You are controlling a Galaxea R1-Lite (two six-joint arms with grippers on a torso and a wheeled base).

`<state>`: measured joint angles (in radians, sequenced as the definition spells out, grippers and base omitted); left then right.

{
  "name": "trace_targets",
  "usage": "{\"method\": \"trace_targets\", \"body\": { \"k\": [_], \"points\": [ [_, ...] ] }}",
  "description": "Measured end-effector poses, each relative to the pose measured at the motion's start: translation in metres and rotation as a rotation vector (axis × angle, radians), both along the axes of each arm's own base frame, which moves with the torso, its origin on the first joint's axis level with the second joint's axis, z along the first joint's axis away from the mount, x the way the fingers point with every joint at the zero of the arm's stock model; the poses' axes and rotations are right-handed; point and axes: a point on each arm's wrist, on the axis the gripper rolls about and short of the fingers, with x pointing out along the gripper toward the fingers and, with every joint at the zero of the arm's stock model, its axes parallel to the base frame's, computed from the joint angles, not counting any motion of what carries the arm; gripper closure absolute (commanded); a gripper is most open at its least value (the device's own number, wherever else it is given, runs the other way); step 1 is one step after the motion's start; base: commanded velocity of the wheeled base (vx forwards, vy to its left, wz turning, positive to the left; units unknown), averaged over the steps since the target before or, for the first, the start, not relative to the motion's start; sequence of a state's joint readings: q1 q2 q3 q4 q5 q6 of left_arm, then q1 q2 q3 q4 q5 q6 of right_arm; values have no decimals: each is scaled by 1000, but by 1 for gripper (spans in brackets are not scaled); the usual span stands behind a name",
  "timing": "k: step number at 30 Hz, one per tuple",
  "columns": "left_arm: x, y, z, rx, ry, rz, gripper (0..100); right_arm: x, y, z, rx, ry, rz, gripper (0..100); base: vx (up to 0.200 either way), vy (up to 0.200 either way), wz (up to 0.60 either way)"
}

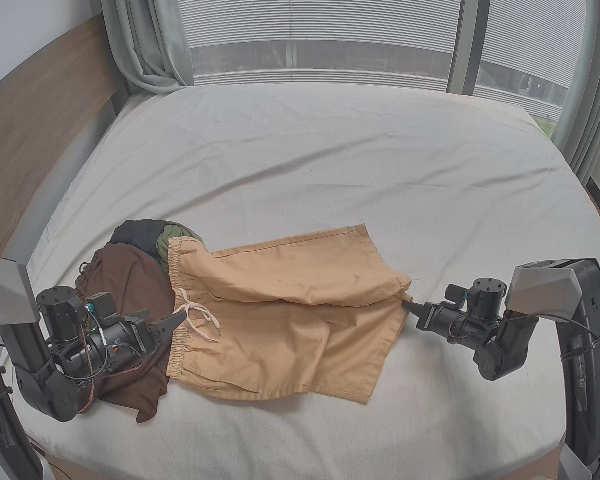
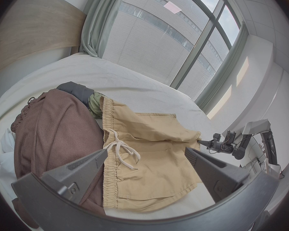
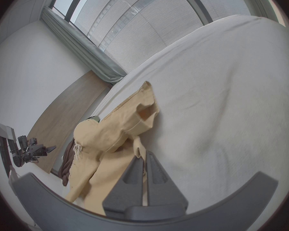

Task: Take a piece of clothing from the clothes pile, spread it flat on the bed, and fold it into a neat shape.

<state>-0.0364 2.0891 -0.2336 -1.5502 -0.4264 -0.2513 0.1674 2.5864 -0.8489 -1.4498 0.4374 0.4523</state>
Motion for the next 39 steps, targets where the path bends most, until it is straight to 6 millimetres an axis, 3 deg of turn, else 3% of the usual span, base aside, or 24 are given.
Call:
{"method": "trace_targets", "body": {
  "k": [8,9,17,25,31,39],
  "points": [
    [0,0,0,-1,-2,0,0,9,-3,4,1,-34,-34,100,0,0,0],
    [0,0,1,-1,-3,-1,0,9,-3,4,2,-36,-35,0,0,0,0],
    [0,0,1,-1,-3,0,0,1,-2,5,0,-19,-30,0,0,0,0],
    [0,-1,1,-2,-4,-4,0,-42,3,1,-22,86,5,0,0,0,0],
    [0,-2,1,-2,-3,-6,0,-82,23,-5,-45,199,88,0,0,0,0],
    [0,-2,1,-2,-4,-6,0,-100,44,-15,-40,279,105,0,0,0,0]
  ]
}}
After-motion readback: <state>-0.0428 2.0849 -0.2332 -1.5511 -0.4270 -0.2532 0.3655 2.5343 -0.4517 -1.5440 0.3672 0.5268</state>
